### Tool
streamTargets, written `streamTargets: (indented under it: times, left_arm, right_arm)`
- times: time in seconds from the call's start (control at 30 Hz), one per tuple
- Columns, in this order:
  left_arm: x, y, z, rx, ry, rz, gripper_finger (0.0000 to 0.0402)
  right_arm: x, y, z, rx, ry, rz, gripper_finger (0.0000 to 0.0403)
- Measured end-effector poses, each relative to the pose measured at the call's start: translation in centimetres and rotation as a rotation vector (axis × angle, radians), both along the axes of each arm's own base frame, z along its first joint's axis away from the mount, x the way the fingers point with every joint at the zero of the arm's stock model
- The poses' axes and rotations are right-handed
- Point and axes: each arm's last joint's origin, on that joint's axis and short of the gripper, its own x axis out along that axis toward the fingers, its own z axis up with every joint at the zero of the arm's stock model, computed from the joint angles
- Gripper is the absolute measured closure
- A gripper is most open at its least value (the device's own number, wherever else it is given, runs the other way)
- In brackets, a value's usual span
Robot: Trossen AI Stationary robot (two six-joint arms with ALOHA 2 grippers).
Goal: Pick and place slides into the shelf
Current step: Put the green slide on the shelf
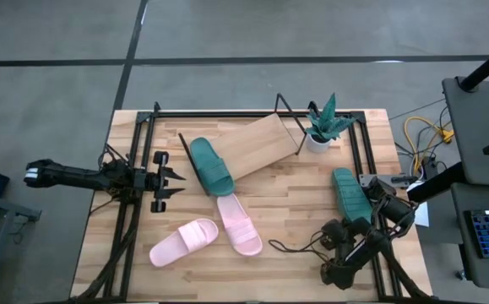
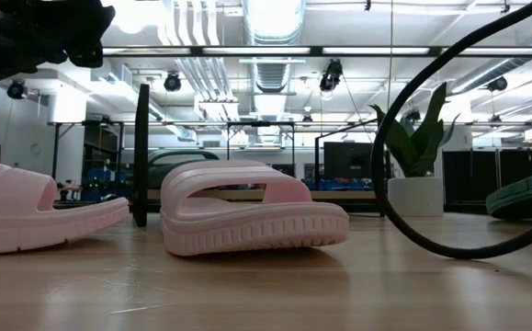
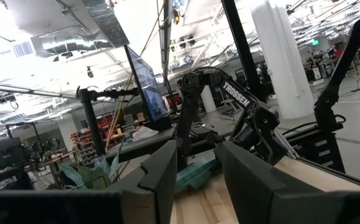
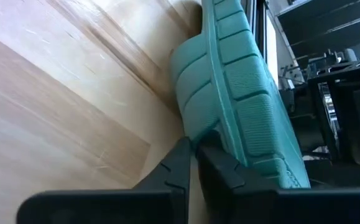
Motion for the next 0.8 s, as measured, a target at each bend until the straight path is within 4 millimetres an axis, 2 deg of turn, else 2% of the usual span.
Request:
streamTargets:
  times: [0.13, 0.2, 0.47, 0.67, 0.8]
  left_arm:
    - [0.0, 0.0, 0.0, 0.000, 0.001, 0.000, 0.0288]
    - [0.0, 0.0, 0.0, 0.000, 0.002, 0.000, 0.0288]
    - [0.0, 0.0, 0.0, 0.000, 0.003, 0.000, 0.0288]
    - [0.0, 0.0, 0.0, 0.000, 0.001, 0.000, 0.0288]
    - [0.0, 0.0, 0.0, 0.000, 0.002, 0.000, 0.0288]
  right_arm:
    - [0.0, 0.0, 0.6, 0.031, -0.025, -0.026, 0.0393]
    - [0.1, 0.2, 1.6, 0.056, -0.069, -0.043, 0.0394]
    - [0.5, 0.5, 7.1, 0.156, -0.372, 0.010, 0.0395]
    - [0.7, 0.2, 11.0, 0.219, -0.581, 0.111, 0.0395]
    - [0.9, 0.1, 13.7, 0.215, -0.770, 0.238, 0.0395]
